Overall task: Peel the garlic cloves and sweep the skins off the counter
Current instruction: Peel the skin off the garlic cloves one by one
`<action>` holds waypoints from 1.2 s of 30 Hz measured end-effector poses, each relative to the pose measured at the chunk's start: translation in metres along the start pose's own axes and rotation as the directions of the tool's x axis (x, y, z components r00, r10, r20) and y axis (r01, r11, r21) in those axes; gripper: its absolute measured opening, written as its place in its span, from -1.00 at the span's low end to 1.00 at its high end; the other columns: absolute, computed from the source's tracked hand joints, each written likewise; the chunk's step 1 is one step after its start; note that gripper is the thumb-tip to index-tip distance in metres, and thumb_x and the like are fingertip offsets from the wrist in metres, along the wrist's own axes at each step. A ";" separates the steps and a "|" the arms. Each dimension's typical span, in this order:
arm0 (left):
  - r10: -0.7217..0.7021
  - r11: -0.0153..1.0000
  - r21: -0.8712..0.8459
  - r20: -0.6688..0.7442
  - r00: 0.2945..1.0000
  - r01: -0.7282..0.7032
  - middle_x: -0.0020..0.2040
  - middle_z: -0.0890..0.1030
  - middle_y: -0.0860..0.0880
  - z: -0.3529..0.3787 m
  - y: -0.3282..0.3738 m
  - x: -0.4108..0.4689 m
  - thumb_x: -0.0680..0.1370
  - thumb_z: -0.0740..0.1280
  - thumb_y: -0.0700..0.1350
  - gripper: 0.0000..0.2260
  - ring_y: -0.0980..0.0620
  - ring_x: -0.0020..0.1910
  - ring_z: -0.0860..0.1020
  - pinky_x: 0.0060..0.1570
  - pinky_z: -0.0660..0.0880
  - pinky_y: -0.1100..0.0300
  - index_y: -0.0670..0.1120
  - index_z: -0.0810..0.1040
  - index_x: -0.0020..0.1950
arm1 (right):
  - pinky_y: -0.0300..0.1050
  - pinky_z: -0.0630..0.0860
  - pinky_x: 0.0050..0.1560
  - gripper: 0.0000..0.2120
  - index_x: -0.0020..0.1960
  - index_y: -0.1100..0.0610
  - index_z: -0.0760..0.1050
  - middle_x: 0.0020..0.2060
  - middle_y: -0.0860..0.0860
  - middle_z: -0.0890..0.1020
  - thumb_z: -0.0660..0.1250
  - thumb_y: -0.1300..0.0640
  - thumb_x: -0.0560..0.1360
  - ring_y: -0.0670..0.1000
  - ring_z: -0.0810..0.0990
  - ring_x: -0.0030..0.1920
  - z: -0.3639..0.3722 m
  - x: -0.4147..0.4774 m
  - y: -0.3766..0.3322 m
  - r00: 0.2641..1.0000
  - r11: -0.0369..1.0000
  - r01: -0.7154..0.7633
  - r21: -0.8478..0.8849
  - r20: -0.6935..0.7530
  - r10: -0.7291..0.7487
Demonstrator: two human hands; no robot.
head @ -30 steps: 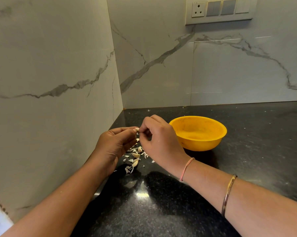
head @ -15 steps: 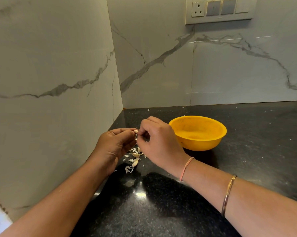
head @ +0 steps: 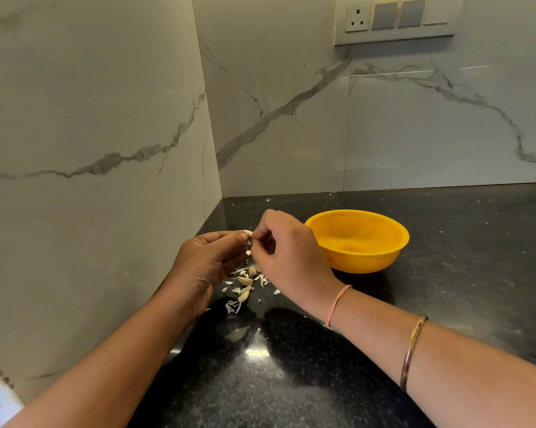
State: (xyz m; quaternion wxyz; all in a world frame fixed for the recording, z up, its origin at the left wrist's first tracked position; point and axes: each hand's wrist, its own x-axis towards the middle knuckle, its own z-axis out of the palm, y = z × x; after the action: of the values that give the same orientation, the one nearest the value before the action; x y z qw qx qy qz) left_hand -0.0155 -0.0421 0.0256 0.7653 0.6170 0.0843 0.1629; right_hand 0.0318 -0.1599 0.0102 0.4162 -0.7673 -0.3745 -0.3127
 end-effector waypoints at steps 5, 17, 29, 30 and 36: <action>-0.006 0.998 -0.070 0.025 1.000 0.008 -0.30 0.68 -0.09 0.002 0.002 -0.003 0.47 0.33 -0.31 -0.89 0.08 -0.31 0.64 -0.21 0.60 0.29 -0.22 0.64 -0.20 | -0.44 0.10 -0.33 -0.85 -0.25 0.19 0.43 -0.34 -0.01 0.42 0.35 0.37 0.38 -0.07 0.33 -0.34 -0.001 0.001 -0.002 0.992 0.978 0.127 -0.165 0.007 -0.127; 0.006 1.000 -0.020 -0.009 1.000 -0.006 -0.37 0.66 -0.08 0.001 0.001 -0.003 0.48 0.33 -0.33 -0.91 0.09 -0.37 0.63 -0.31 0.58 0.31 -0.25 0.60 -0.21 | -0.40 0.17 -0.26 -0.82 -0.28 0.20 0.49 -0.37 0.05 0.52 0.46 0.38 0.27 -0.12 0.26 -0.32 -0.001 0.000 -0.004 0.964 0.919 0.261 -0.295 0.036 -0.262; 0.114 0.975 0.195 -0.031 0.993 -0.106 -0.23 0.69 -0.13 0.000 -0.004 -0.001 0.44 0.38 -0.30 -0.92 -0.04 -0.19 0.64 -0.07 0.58 0.14 -0.17 0.65 -0.22 | -0.45 0.08 -0.38 -0.84 -0.33 0.17 0.45 -0.40 -0.05 0.42 0.41 0.31 0.34 -0.11 0.34 -0.40 -0.003 -0.002 -0.007 0.996 0.991 0.073 -0.112 0.065 -0.066; 0.128 0.970 0.213 -0.034 0.991 -0.118 -0.23 0.69 -0.12 0.000 -0.004 -0.001 0.44 0.38 -0.30 -0.92 -0.04 -0.19 0.64 -0.07 0.58 0.14 -0.17 0.65 -0.22 | -0.44 0.09 -0.38 -0.85 -0.33 0.17 0.45 -0.39 -0.05 0.42 0.40 0.30 0.35 -0.11 0.35 -0.39 -0.003 -0.002 -0.007 0.996 0.992 0.065 -0.104 0.067 -0.058; 0.168 0.958 0.247 -0.058 0.984 -0.149 -0.22 0.69 -0.10 0.000 -0.005 -0.001 0.44 0.39 -0.29 -0.92 -0.01 -0.19 0.64 -0.12 0.58 0.20 -0.15 0.65 -0.21 | -0.41 0.21 -0.41 -0.85 -0.29 0.16 0.45 -0.39 -0.04 0.46 0.39 0.27 0.39 -0.12 0.38 -0.38 -0.001 -0.001 -0.006 0.998 1.000 0.014 -0.021 0.053 -0.013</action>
State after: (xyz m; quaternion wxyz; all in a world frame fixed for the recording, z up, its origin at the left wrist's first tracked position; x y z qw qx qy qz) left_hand -0.0155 -0.0429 0.0206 0.6651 0.7035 0.0838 0.2360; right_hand 0.0263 -0.1594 0.0124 0.3956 -0.7773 -0.3872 -0.2991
